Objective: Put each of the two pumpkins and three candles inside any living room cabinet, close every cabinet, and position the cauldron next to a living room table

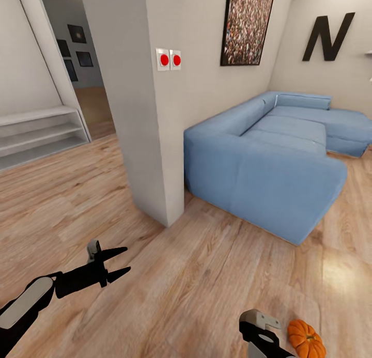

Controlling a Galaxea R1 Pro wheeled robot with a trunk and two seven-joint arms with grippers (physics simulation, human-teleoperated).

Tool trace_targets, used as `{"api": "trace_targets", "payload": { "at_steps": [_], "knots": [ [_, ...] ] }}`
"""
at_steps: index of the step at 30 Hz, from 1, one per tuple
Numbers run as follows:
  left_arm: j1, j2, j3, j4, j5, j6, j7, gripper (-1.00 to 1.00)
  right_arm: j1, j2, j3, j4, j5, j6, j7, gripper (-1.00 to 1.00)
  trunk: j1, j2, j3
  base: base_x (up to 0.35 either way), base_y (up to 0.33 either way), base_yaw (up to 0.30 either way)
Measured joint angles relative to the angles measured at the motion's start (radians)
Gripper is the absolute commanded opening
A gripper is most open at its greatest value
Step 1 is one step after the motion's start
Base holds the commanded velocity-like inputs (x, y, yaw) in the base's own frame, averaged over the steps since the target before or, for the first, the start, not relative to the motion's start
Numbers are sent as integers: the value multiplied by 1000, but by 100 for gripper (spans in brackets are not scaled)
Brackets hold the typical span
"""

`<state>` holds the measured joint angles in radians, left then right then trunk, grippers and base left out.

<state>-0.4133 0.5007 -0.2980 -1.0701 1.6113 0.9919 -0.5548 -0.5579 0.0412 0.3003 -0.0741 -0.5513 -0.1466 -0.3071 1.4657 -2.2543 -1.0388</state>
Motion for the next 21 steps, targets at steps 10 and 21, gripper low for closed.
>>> {"api": "trace_targets", "payload": {
  "at_steps": [10, 21],
  "knots": [
    [0, 0, 0, 0, 0, 0, 0, 100, 0, -1, 0, 0, 0, 0, 1, -100, -38, 70, 31, 0, 0, -221],
    [0, 0, 0, 1, -1, 0, 0, 100, 0, -2, -1, 0, -1, 0, 1, -100, -80, 147, 66, -76, 27, -277]
  ]
}}
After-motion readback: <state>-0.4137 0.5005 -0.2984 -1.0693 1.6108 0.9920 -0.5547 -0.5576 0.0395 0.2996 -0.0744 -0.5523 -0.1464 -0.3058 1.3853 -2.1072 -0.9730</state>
